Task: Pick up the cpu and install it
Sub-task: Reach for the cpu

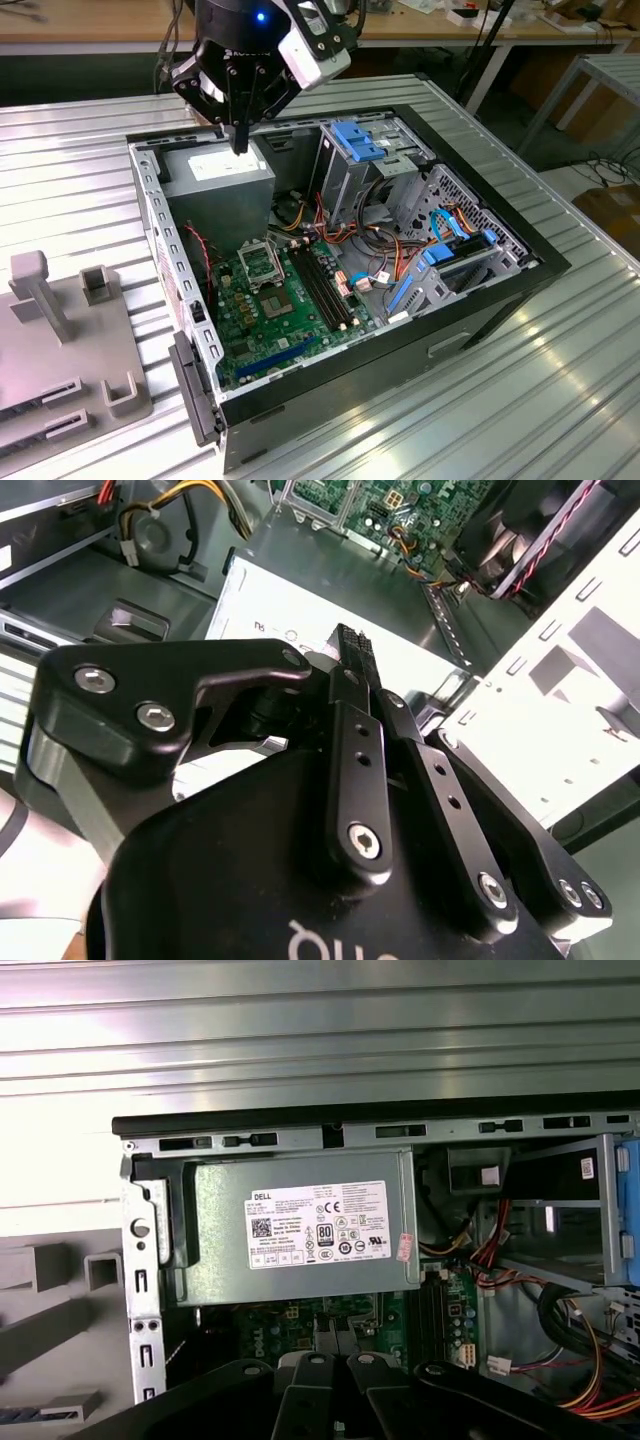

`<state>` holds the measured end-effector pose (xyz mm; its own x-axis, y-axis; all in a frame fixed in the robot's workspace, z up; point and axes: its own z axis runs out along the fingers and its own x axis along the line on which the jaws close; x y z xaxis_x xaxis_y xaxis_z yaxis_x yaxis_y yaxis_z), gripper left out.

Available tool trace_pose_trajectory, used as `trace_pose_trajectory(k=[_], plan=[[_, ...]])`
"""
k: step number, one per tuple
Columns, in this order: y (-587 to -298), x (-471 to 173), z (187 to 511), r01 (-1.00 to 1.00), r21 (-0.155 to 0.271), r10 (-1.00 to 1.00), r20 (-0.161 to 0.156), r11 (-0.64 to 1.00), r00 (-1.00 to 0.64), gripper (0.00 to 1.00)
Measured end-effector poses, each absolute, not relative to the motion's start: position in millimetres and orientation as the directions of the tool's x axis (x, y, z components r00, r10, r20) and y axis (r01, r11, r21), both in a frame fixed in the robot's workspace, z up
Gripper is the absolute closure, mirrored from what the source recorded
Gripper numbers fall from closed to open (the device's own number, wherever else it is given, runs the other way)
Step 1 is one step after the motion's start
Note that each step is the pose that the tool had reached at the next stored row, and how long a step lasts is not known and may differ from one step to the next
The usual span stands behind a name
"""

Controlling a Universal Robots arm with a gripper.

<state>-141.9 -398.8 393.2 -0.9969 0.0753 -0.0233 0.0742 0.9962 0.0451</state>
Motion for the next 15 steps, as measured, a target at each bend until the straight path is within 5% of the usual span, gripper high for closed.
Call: trace_pose_trajectory(k=[15], plan=[[-399,-156,393,0.074,0.045,0.075,-0.023,0.996,-0.997,0.89]])
